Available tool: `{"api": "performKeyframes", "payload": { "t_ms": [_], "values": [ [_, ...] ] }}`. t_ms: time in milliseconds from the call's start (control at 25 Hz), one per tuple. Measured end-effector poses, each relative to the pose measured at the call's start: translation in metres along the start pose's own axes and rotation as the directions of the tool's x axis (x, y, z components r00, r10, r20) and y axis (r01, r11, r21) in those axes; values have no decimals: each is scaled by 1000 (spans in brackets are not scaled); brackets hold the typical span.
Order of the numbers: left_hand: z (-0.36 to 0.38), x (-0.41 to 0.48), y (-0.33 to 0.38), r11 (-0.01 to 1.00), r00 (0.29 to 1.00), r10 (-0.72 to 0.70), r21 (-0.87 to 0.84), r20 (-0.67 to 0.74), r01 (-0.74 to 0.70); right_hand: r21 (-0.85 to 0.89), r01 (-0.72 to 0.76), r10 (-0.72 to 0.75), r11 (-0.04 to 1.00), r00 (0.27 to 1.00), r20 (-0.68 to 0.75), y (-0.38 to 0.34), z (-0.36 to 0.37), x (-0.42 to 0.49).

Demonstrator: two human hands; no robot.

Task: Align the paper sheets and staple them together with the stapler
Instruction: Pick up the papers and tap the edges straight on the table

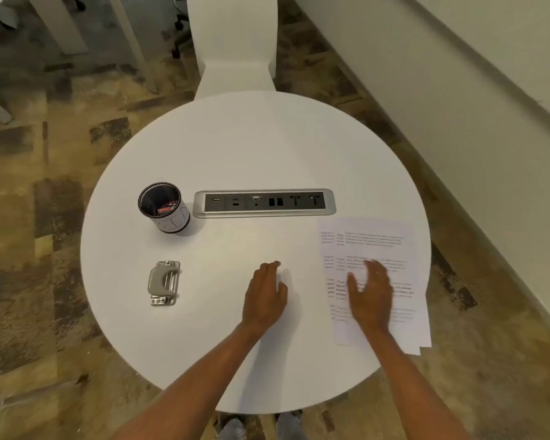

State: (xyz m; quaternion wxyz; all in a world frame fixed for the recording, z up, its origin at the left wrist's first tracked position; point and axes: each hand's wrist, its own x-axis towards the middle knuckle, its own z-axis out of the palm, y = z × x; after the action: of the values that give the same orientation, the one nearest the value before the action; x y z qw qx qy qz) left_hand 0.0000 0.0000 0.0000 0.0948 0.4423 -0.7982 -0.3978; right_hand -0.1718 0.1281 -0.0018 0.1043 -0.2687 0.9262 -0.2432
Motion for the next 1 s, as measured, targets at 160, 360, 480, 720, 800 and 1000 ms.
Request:
{"api": "performKeyframes", "payload": {
  "t_ms": [160, 360, 480, 720, 800, 1000],
  "values": [
    [26, 8, 35, 989, 977, -100, -88, 189, 118, 19, -400, 400, 916, 917, 9, 49, -45, 41],
    [54, 15, 66, 965, 947, -197, -118, 252, 233, 1, -504, 501, 864, 860, 98, 73, -59, 64],
    [64, 18, 82, 949, 942, -233, -155, 241, 274, -54, -495, 497, 867, 856, 141, 79, -58, 70],
    [71, 20, 95, 951, 943, -251, -125, 217, 282, -183, -440, 470, 879, 865, 176, 67, -48, 75],
    [72, 21, 97, 953, 943, -251, -117, 216, 281, -211, -427, 465, 879, 866, 183, 61, -43, 75],
    [75, 21, 98, 962, 950, -240, -79, 201, 260, -260, -423, 473, 868, 864, 171, 45, -36, 76]
  ]
}}
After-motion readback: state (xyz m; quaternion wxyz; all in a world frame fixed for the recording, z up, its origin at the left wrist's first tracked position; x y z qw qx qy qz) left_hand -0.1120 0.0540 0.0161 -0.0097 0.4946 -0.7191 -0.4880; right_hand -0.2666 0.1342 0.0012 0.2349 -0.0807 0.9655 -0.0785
